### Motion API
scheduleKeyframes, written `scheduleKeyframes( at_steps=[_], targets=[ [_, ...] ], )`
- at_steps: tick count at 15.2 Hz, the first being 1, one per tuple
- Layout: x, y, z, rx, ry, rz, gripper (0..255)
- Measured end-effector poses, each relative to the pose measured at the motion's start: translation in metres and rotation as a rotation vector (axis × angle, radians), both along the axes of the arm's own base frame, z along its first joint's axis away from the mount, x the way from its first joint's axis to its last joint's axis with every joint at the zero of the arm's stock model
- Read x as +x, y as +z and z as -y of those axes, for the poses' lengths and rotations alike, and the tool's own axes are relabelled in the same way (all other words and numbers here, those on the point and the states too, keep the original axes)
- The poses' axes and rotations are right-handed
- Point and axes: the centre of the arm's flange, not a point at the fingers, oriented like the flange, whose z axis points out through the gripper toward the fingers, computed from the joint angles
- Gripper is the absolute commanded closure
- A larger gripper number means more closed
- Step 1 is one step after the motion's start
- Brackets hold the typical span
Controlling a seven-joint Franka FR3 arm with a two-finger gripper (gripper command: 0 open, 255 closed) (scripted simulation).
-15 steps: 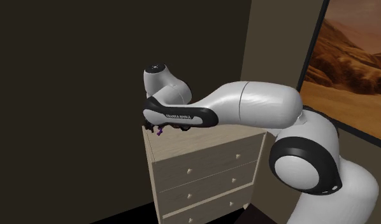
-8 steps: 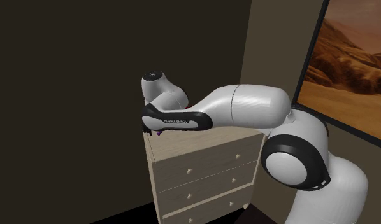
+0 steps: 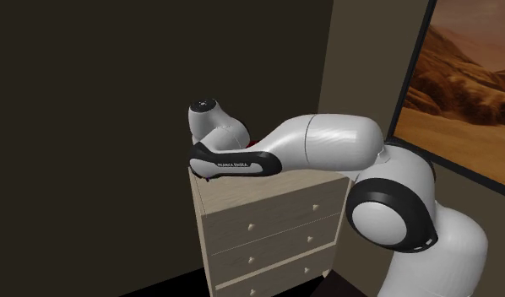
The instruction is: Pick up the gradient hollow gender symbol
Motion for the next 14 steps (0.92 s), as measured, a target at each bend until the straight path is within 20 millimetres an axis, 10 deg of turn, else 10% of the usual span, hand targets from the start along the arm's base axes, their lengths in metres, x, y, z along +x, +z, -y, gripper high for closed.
scheduleKeyframes(
  at_steps=[14],
  targets=[
    [0.001, 0.04, 0.001, -0.001, -0.001, -0.003, 255]
  ],
)
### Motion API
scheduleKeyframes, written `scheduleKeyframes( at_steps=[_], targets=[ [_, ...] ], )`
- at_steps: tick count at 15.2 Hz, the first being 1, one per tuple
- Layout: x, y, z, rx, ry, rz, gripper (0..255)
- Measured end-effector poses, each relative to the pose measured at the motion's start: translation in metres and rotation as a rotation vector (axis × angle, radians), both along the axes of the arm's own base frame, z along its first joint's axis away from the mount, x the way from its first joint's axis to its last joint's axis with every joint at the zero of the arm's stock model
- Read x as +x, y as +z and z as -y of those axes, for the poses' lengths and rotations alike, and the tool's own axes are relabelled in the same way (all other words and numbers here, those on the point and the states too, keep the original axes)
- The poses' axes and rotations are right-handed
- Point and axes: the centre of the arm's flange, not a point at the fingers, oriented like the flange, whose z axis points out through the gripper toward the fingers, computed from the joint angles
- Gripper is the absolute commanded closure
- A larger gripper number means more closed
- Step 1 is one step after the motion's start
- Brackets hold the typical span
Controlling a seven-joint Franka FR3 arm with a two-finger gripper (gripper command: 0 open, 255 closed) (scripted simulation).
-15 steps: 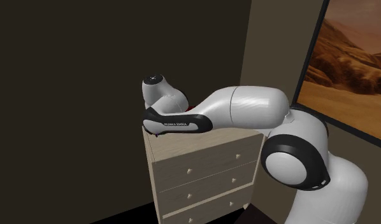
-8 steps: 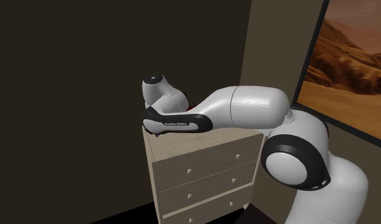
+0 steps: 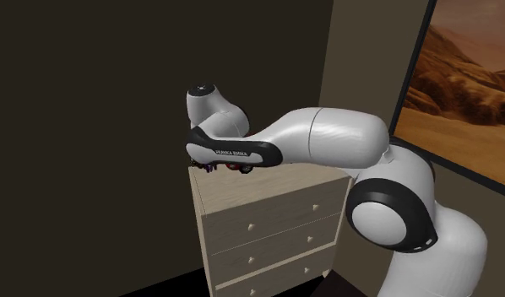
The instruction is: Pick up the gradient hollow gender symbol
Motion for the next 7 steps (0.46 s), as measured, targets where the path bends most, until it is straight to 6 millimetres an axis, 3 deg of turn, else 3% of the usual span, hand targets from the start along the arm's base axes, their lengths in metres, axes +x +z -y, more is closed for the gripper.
scheduleKeyframes(
  at_steps=[7],
  targets=[
    [0.0, 0.035, 0.0, 0.0, 0.0, 0.0, 255]
  ],
)
